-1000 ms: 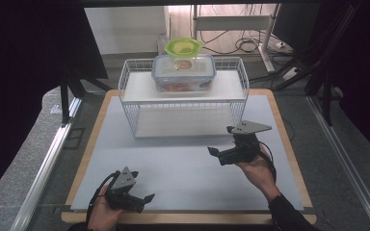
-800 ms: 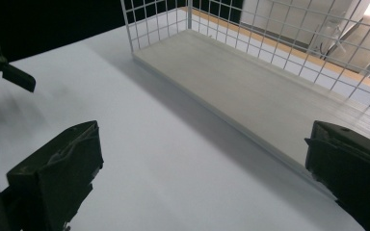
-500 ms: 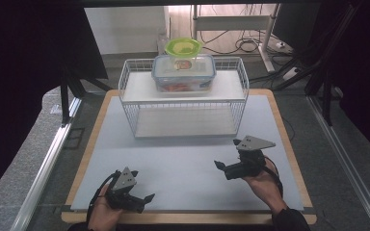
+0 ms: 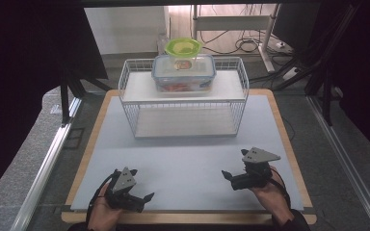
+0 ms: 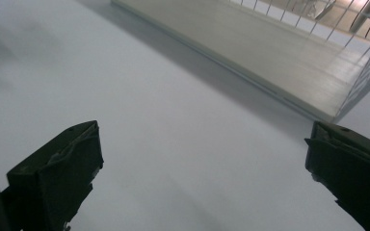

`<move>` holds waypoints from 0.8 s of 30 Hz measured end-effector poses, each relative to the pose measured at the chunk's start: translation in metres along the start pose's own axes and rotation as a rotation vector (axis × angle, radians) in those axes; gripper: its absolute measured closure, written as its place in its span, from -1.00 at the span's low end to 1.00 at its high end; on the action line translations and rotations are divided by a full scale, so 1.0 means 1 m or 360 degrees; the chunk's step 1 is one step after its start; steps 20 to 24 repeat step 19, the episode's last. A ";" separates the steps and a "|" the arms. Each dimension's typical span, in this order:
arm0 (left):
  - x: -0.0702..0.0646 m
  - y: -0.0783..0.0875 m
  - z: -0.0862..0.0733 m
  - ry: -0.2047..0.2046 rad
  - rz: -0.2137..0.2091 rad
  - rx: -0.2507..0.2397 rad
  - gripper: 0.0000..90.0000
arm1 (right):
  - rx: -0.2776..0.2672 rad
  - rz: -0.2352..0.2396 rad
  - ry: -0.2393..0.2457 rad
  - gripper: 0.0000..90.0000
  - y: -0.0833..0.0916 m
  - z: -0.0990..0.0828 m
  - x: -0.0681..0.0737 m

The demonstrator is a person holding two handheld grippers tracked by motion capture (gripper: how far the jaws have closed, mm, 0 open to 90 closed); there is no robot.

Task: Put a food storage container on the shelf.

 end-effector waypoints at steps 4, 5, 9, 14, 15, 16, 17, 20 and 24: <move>0.000 0.000 -0.001 -0.0014 0.0001 0.0009 -0.96 | 0.0036 -0.0001 -0.0012 -1.00 0.000 -0.010 0.001; 0.000 0.000 -0.001 -0.0016 -0.0002 0.0011 -0.96 | 0.0047 -0.0001 -0.0016 -1.00 0.000 -0.013 0.001; 0.000 -0.001 -0.002 -0.0023 -0.0002 0.0016 -0.96 | 0.0098 0.0003 -0.0030 -1.00 0.000 -0.024 0.003; 0.000 -0.002 -0.003 -0.0012 -0.0015 0.0026 -0.96 | 0.0180 0.0018 -0.0048 -1.00 0.000 -0.038 0.005; 0.000 -0.002 -0.003 -0.0009 -0.0017 0.0025 -0.96 | 0.0194 0.0015 -0.0050 -1.00 -0.001 -0.040 0.005; 0.000 -0.003 -0.003 -0.0007 -0.0019 0.0025 -0.96 | 0.0199 0.0014 -0.0048 -1.00 -0.001 -0.040 0.005; 0.000 -0.003 -0.003 -0.0004 -0.0023 0.0024 -0.96 | 0.0204 0.0010 -0.0050 -1.00 -0.001 -0.041 0.005; 0.000 -0.003 -0.002 -0.0004 -0.0025 0.0023 -0.96 | 0.0207 0.0004 -0.0049 -1.00 -0.002 -0.041 0.004; 0.000 -0.003 -0.002 -0.0004 -0.0025 0.0023 -0.96 | 0.0207 0.0004 -0.0049 -1.00 -0.002 -0.041 0.004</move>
Point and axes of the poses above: each handheld gripper's, and its own axes: y roughly backward along the jaws, z roughly out of its top, x roughly to its left, the point moved 9 cm from there along -y, roughly forward along the jaws, and after that the axes turned 6 degrees about z, right-handed, at the moved point
